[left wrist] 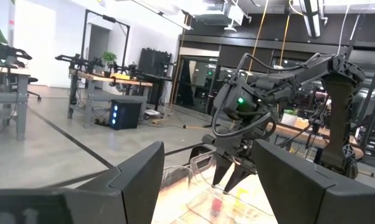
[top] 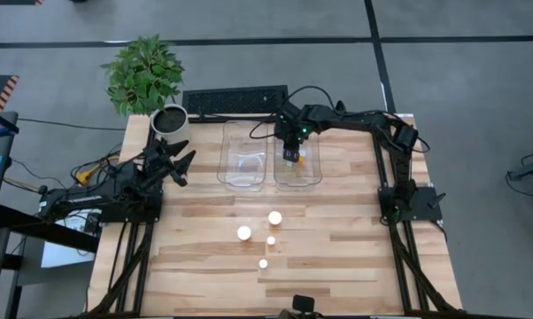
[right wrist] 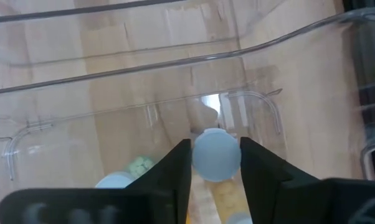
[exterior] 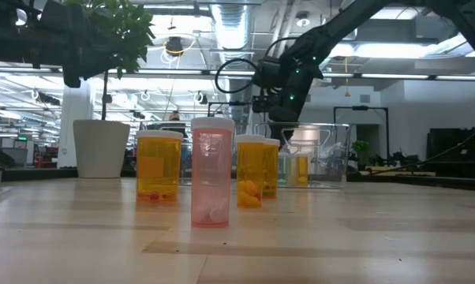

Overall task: Pick and place medicine bottles into bin by pill shape (circle, oval)
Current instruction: Put the blue capsule bottle into the left transparent bin

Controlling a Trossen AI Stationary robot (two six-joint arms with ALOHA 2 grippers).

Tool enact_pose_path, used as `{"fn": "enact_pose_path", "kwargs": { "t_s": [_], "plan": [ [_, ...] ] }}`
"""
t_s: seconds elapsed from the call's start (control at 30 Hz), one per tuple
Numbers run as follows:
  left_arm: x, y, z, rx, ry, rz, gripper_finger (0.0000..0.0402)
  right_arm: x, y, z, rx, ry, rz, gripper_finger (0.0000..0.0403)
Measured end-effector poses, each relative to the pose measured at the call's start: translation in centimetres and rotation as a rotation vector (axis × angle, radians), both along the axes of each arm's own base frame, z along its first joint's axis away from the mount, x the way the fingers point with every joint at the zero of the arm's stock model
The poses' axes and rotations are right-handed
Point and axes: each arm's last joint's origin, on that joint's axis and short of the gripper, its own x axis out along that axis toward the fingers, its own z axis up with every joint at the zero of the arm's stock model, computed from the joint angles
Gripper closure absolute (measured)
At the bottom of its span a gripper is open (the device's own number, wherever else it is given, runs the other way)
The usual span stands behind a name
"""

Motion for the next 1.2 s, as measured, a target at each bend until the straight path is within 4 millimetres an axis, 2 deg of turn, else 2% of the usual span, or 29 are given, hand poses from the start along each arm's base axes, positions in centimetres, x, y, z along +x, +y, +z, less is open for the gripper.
{"fn": "enact_pose_path", "kwargs": {
  "t_s": [0.3,0.47,0.63,0.97,1.1,1.2],
  "plan": [
    [0.0,0.0,0.0,0.000,0.000,0.000,0.0162,0.0,-0.1,0.0,-0.020,0.009,0.007,0.0280],
    [0.0,0.0,0.0,0.000,0.001,0.000,0.0162,-0.3,-0.3,1.1,-0.032,-0.003,-0.002,0.0280],
    [0.0,0.0,0.0,0.000,0.001,0.000,0.0162,-0.1,-0.7,3.7,-0.047,-0.028,-0.009,0.0279],
    [0.0,0.0,0.0,0.007,0.006,0.002,0.0162,0.3,-0.8,11.1,-0.077,-0.074,-0.007,0.0279],
    [0.0,0.0,0.0,0.007,0.006,0.002,0.0162,0.7,-0.4,13.8,-0.130,-0.138,-0.018,0.0278],
    [0.0,0.0,0.0,0.008,0.007,0.002,0.0162,1.4,0.4,15.1,-0.161,-0.198,0.004,0.0279]
  ]
}}
